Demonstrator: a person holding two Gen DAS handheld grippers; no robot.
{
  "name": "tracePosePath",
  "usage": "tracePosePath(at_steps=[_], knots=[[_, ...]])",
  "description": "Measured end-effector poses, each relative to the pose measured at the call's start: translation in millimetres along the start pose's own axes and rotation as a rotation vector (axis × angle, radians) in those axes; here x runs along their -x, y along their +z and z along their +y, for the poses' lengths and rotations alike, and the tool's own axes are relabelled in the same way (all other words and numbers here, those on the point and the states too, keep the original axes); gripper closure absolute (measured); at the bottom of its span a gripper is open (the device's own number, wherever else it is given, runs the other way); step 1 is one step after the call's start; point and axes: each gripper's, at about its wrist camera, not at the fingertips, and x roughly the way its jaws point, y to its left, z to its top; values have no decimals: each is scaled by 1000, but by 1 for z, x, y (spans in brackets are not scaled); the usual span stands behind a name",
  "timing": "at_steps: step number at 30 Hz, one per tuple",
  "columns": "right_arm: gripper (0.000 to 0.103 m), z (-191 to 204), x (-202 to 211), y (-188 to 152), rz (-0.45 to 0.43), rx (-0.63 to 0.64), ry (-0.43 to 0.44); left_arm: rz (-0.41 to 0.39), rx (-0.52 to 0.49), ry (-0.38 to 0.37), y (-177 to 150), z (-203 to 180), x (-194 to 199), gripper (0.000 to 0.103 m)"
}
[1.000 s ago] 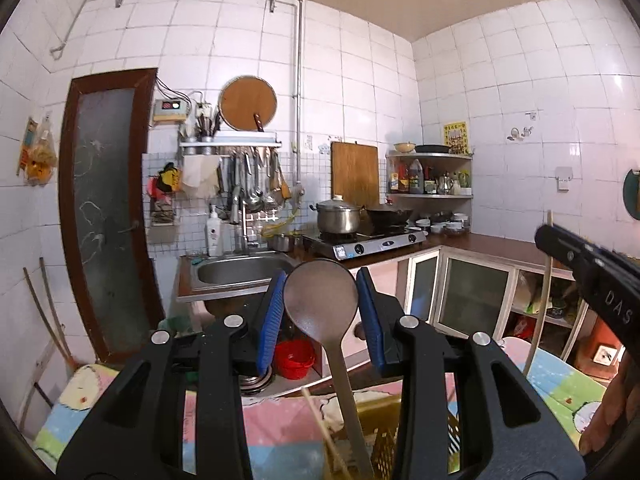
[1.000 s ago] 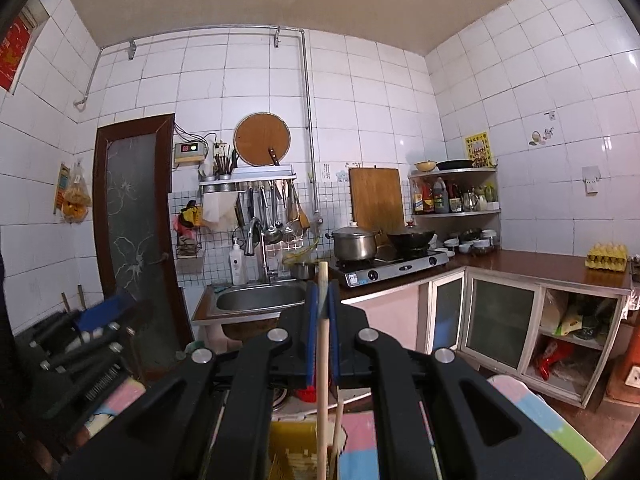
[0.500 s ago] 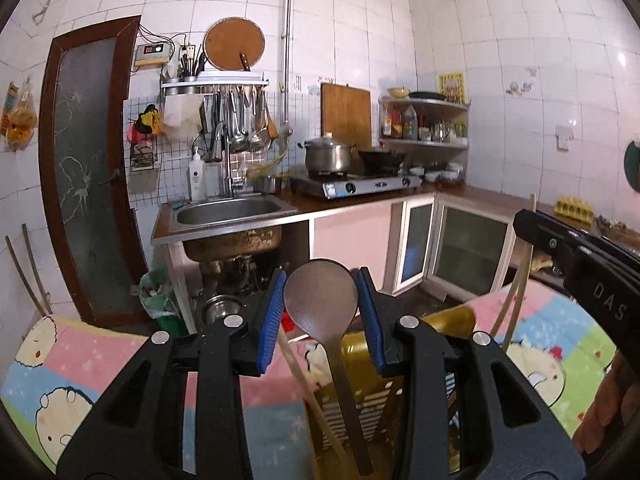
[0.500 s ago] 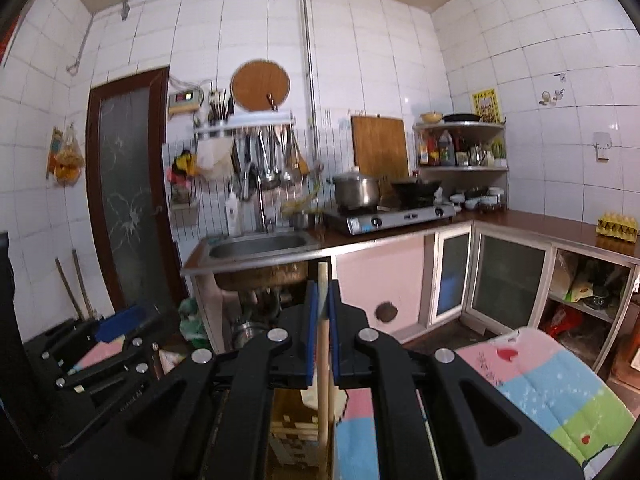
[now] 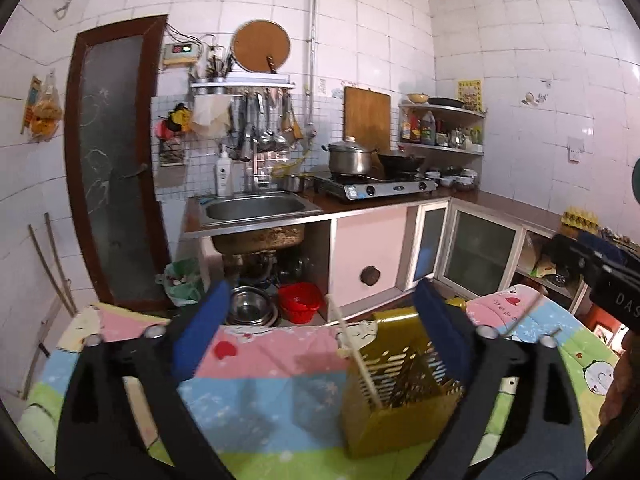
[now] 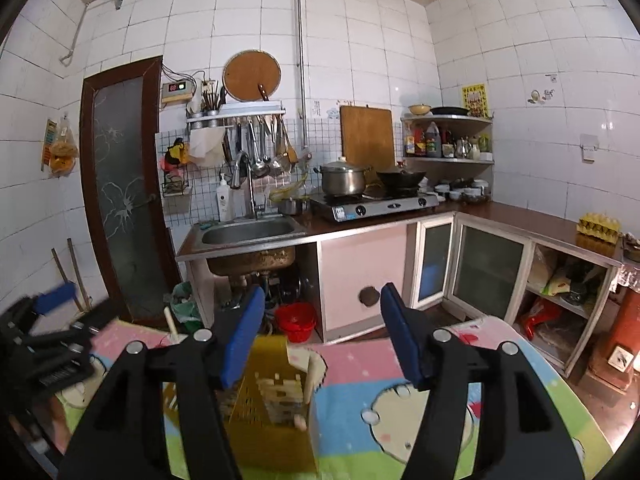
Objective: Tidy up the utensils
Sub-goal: 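Grasp the blue spatula handle with the right tool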
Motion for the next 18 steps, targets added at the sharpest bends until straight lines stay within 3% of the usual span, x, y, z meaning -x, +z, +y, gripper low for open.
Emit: tracePosePath(at_steps=[9,18], knots=[[39,-9,36,-43,110,-11,-25,96,59,24,-35,33,33,5],[39,-16,48,-108,244,-23,-48,203,-2,25,-87,17,38,5]])
